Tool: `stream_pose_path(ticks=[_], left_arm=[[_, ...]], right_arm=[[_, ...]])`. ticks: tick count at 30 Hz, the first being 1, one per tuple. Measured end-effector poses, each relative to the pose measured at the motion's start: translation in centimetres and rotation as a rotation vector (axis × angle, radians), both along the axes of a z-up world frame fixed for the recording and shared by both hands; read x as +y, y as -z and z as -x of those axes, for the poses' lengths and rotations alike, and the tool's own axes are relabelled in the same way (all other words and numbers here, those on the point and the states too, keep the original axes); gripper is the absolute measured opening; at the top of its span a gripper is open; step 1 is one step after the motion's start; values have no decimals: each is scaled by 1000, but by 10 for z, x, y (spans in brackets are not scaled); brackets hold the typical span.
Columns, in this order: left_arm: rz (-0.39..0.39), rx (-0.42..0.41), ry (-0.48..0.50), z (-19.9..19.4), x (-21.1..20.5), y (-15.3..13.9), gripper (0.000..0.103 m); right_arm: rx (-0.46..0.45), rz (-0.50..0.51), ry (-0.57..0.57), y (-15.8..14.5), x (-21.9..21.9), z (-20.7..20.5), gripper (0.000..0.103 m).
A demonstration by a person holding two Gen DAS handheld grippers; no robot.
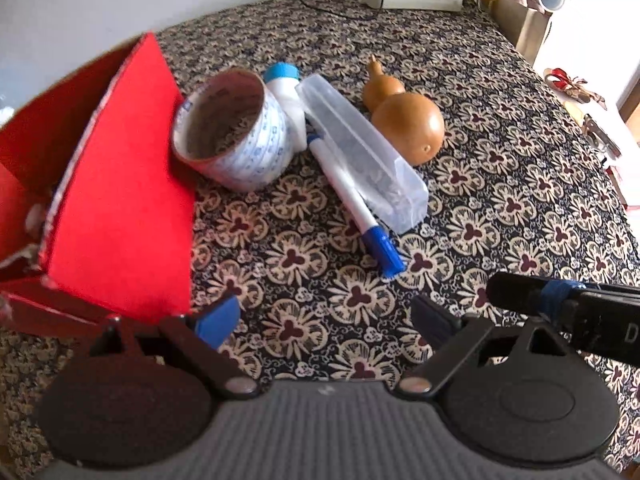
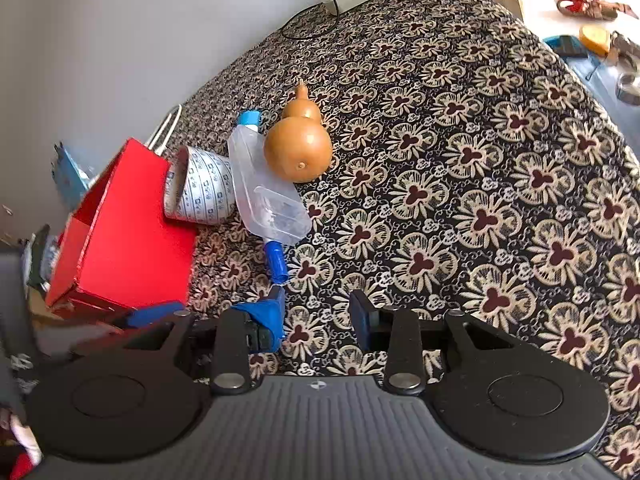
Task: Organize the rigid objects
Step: 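Move the left gripper toward the clear plastic pencil case, then grasp the clear plastic pencil case with the left gripper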
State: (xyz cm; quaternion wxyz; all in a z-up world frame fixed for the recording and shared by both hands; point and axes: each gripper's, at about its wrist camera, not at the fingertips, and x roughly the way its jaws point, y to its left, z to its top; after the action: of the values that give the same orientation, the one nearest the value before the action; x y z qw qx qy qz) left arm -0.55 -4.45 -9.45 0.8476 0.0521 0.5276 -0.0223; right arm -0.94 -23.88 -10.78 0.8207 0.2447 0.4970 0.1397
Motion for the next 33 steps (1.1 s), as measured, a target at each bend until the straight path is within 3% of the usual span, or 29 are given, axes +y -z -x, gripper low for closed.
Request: stream_pose_path(ticks=[10,16,27,33], left_arm=[[116,1,20,6,19,17,92],[185,-18,30,4,26,16,92],[164,-61,96,-2,27,15,92],[165,-85,105,-5,32,12,92]], right_arm=[[-74,-52,-15,-14,5,-19,19],[-149,9,-99,-24,43,-58,19],[-154,223,-256,-7,102,-97,19],[-103,130,-187,0,78,-104,20]])
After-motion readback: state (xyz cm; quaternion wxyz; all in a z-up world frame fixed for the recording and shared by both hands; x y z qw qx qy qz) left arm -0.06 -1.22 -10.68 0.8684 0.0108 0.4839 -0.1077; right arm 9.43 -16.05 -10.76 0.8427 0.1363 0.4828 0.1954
